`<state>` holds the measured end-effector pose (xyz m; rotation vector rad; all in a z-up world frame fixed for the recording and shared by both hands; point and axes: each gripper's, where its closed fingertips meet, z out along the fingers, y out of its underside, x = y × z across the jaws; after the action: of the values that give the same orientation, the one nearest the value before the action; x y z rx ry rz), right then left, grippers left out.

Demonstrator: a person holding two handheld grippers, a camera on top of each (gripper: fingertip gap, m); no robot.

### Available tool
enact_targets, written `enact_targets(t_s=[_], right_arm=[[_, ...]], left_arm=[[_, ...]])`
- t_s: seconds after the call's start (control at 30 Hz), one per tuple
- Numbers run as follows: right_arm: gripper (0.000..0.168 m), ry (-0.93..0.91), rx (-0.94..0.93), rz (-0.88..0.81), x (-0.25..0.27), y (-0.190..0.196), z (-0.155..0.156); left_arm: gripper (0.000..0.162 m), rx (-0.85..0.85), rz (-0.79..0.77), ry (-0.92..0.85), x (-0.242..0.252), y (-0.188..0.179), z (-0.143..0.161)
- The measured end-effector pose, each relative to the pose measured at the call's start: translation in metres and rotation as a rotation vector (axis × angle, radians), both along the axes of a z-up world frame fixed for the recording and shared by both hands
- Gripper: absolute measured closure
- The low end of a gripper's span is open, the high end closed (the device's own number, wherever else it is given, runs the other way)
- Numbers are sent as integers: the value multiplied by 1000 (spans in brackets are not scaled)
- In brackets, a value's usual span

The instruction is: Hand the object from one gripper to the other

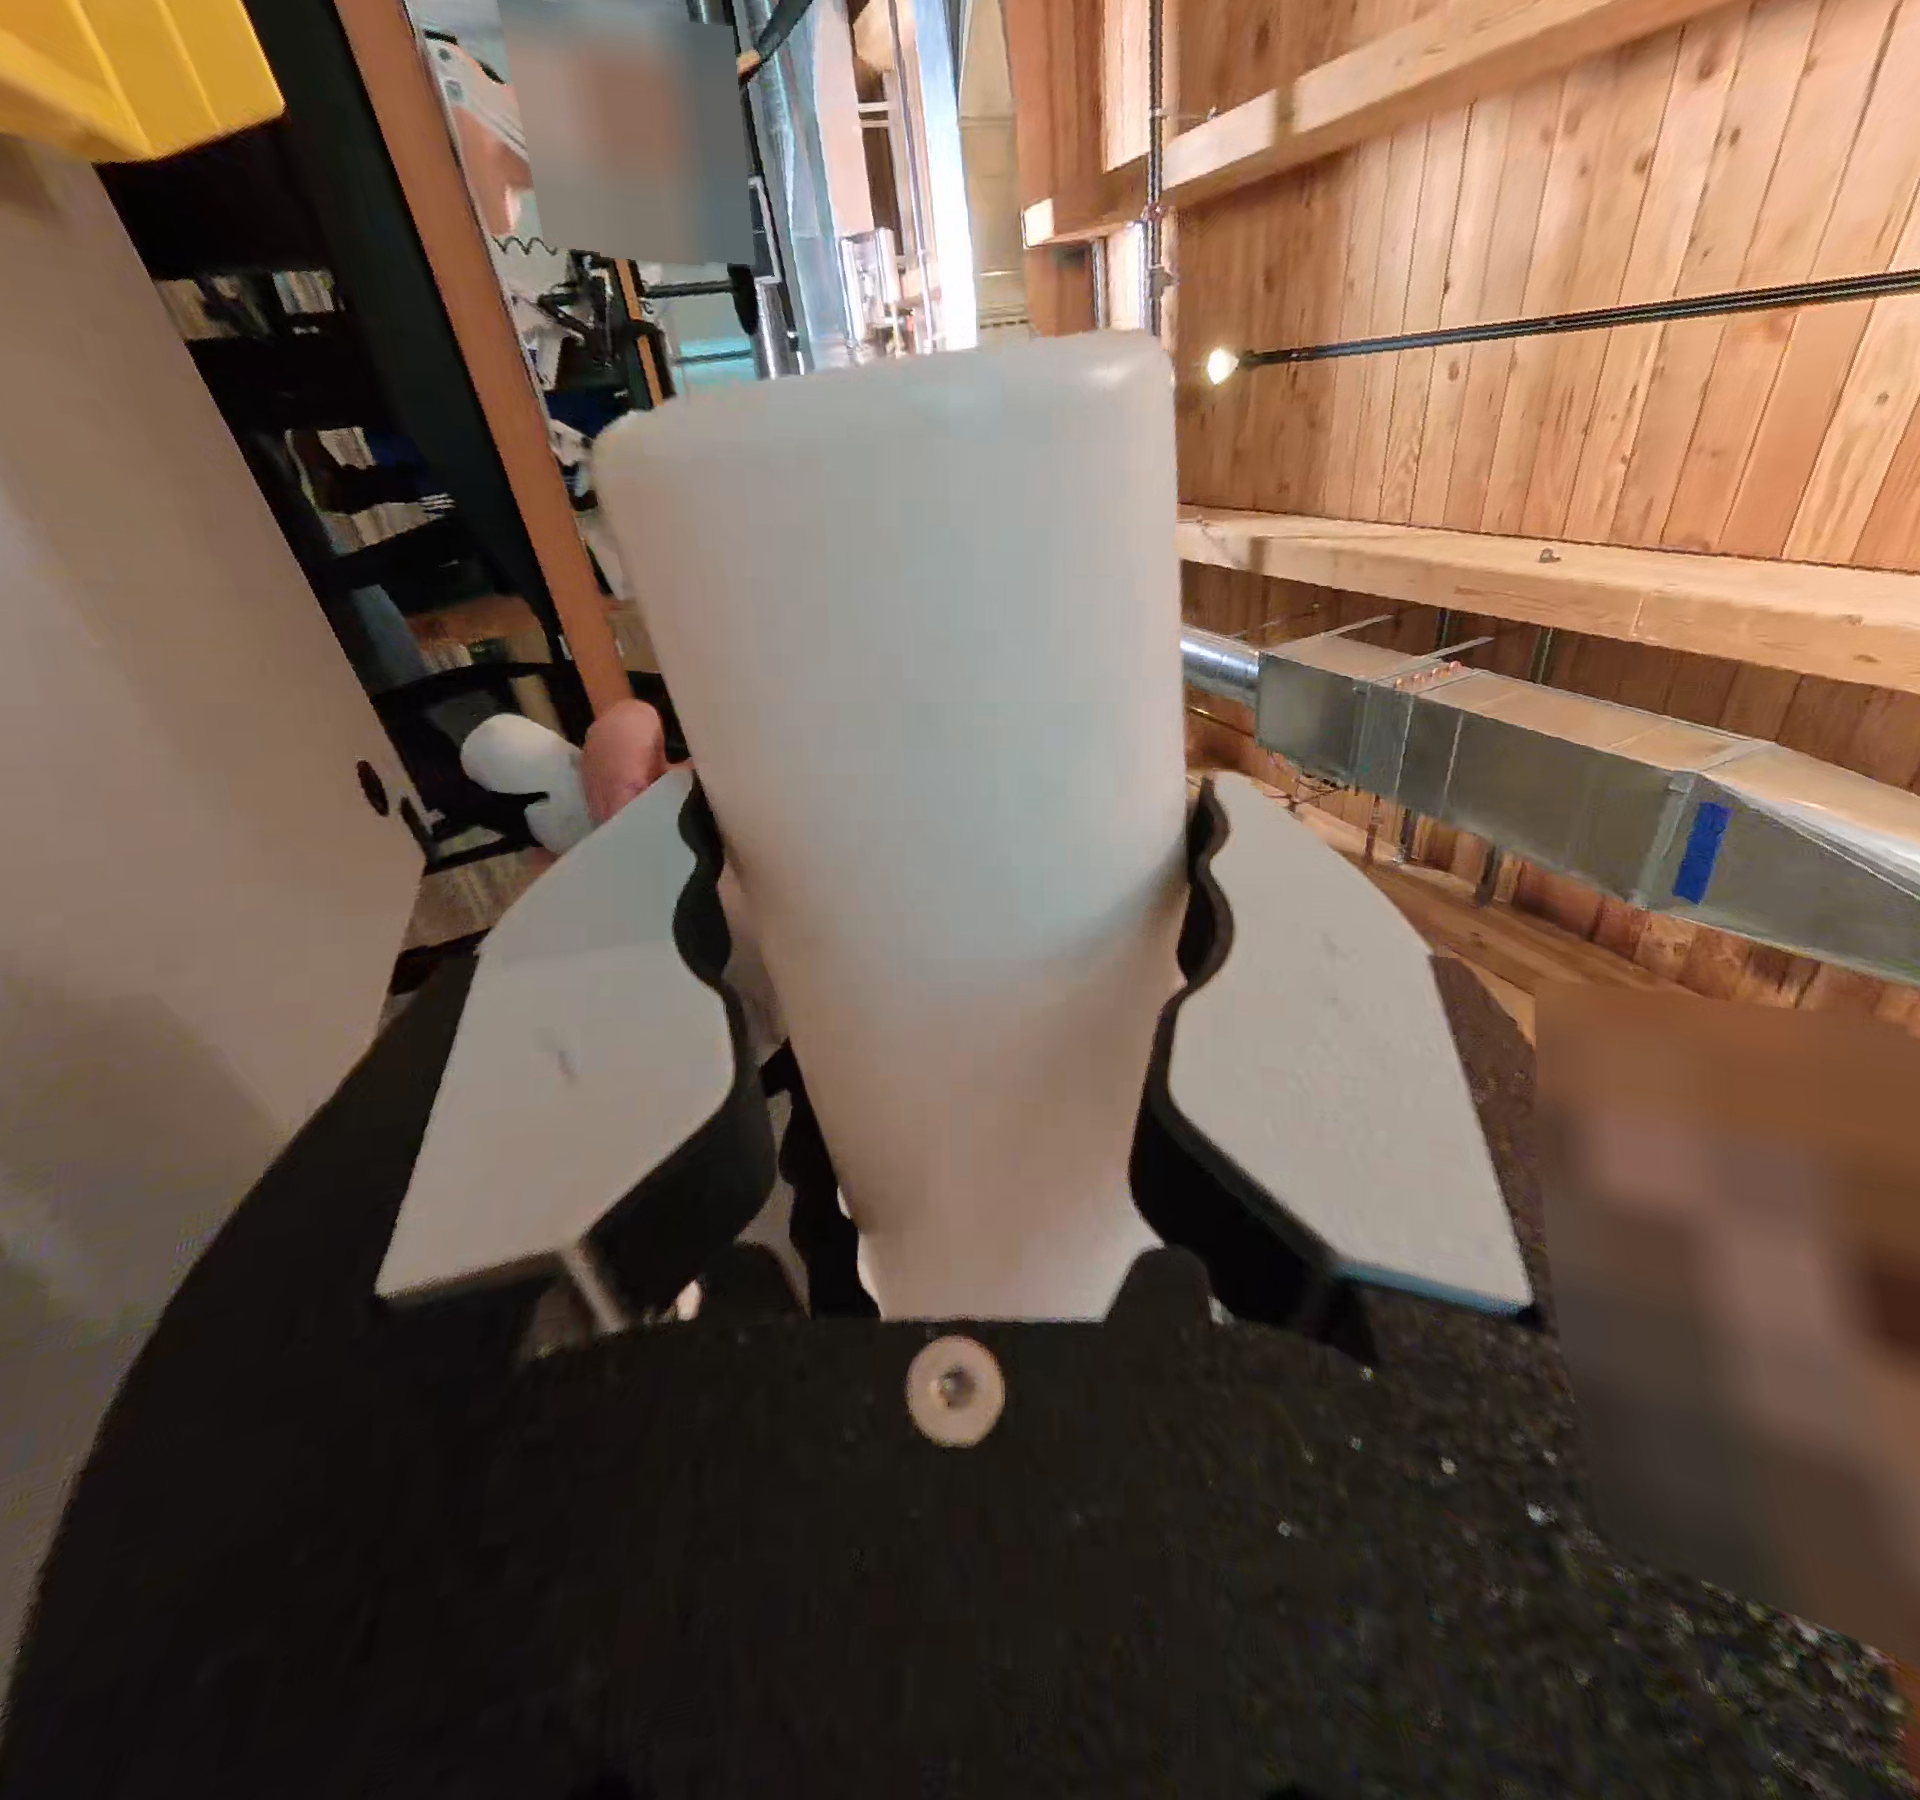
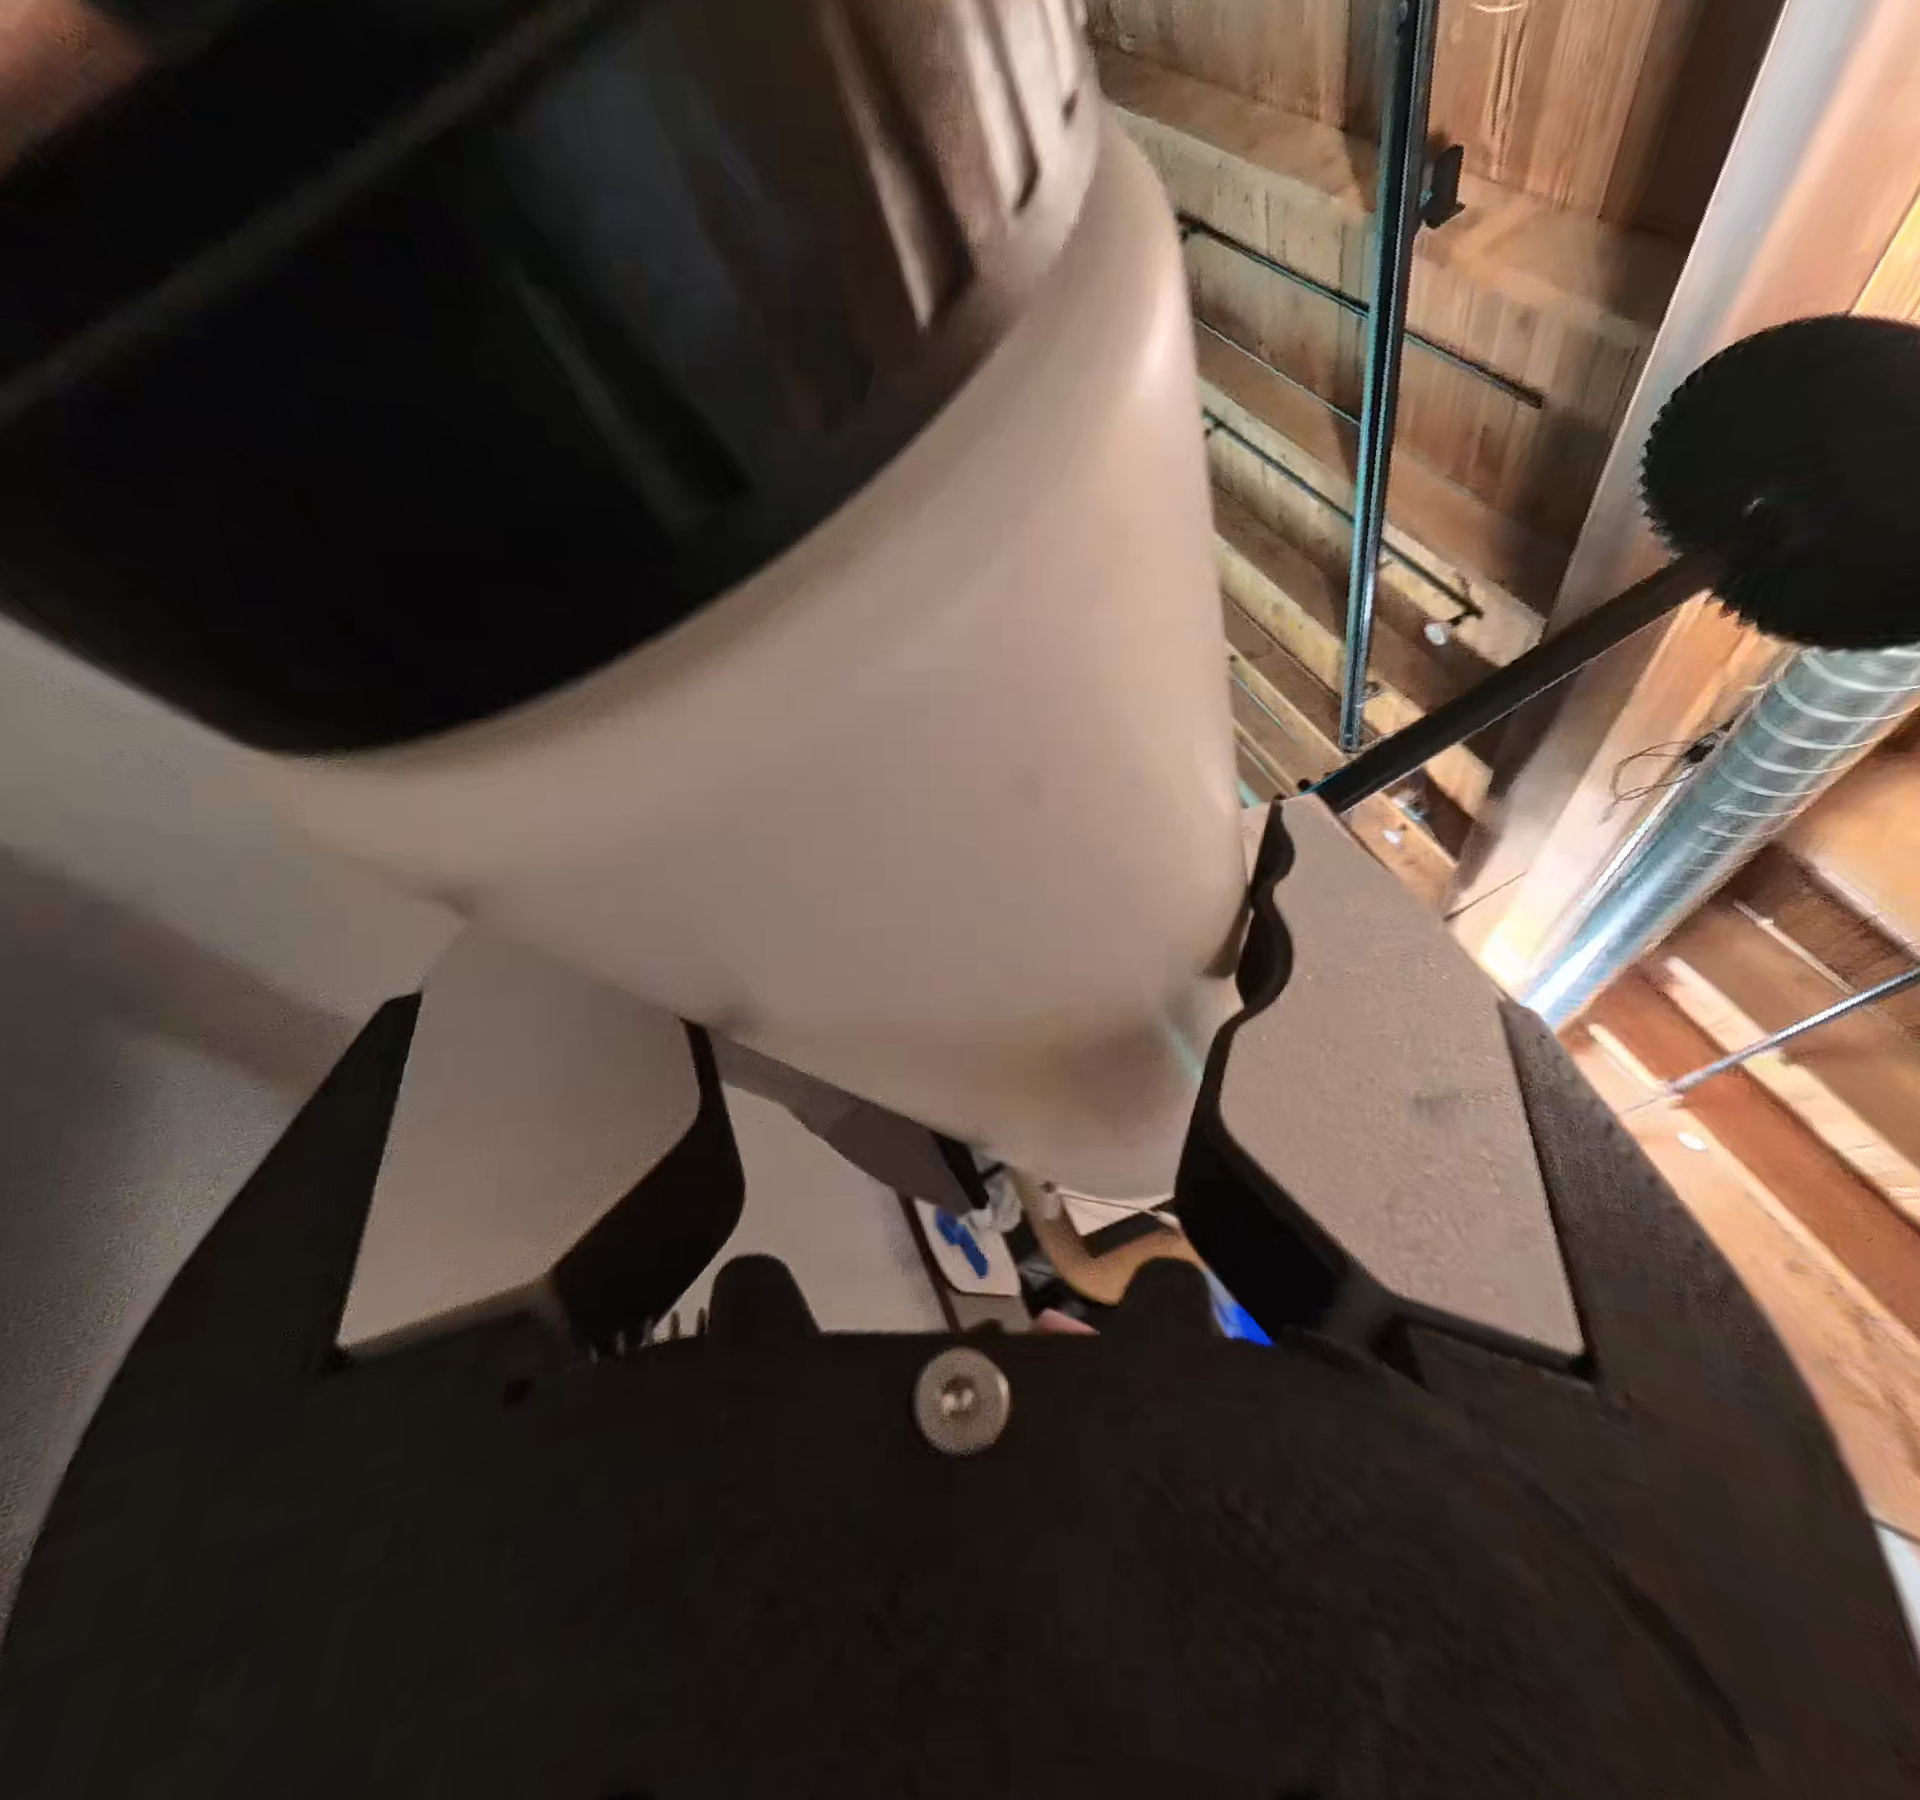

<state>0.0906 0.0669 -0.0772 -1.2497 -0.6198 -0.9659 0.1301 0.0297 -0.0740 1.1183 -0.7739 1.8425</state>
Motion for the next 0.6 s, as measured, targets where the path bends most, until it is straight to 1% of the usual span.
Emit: enact_targets(t_s=[0.07, 0.13, 0.2, 0.27, 0.33, 0.43, 0.5, 0.6], right_arm=[[64, -28, -11, -40, -1, 3, 1], [66, -12, -42, -64, 1, 5, 0], [68, 37, -67, -90, 2, 5, 4], [69, 115, -65, -116, 7, 2, 14], [70, 178, -41, -191, 24, -14, 29], [70, 350, -14, -349, 73, -53, 51], [70, 549, -44, -434, 115, -77, 57], [70, 813, -144, -557, 181, -107, 56]], left_arm=[[76, -23, -14, 0, -1, 2, 1], [74, -7, -19, -7, 0, 4, -1], [67, 80, 19, -77, 1, 9, -5], [54, 159, 51, -141, 0, 19, -7], [54, 232, 88, -198, -2, 32, -10], [56, 396, 208, -286, -4, 57, -18], [59, 480, 263, -332, -9, 70, -22], [67, 527, 314, -373, -18, 82, -23]])
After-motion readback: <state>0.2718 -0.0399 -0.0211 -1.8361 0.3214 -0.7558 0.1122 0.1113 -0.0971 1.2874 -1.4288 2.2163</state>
